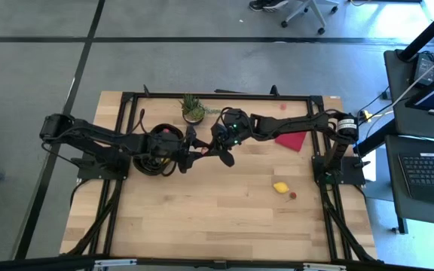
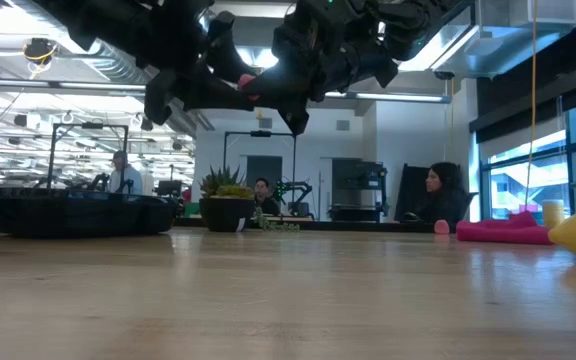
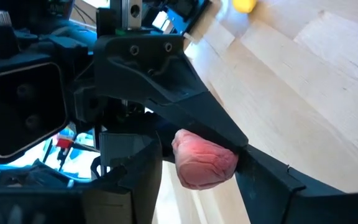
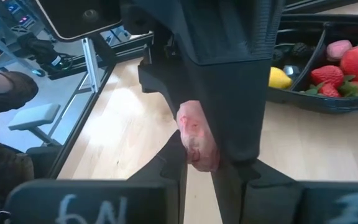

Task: Pick and placing Produce into tupperware
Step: Put the pink peach into the black container

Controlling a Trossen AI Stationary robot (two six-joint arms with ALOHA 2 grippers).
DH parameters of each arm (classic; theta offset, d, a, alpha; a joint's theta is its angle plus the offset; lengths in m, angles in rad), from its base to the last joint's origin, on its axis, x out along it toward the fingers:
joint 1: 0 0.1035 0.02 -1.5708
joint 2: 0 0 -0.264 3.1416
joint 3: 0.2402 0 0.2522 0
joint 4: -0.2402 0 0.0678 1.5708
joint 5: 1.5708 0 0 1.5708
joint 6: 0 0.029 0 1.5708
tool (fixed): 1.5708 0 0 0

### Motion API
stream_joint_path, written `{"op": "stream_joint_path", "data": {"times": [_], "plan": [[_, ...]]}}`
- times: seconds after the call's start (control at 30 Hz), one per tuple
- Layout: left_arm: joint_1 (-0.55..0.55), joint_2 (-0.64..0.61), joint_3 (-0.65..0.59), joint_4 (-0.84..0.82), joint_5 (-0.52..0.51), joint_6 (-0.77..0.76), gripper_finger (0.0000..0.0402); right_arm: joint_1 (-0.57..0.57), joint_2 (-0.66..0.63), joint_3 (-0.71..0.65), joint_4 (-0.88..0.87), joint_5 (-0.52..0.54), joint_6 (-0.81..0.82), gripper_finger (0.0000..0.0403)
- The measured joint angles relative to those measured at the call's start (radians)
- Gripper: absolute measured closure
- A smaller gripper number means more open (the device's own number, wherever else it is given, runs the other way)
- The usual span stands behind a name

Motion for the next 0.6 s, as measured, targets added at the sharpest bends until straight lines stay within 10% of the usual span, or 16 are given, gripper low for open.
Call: {"op": "stream_joint_path", "data": {"times": [0.6], "plan": [[-0.035,0.0,0.001,0.018,-0.019,0.007,0.0212,0.0,0.0,0.0,0.0,-0.003,-0.001,0.0346]]}}
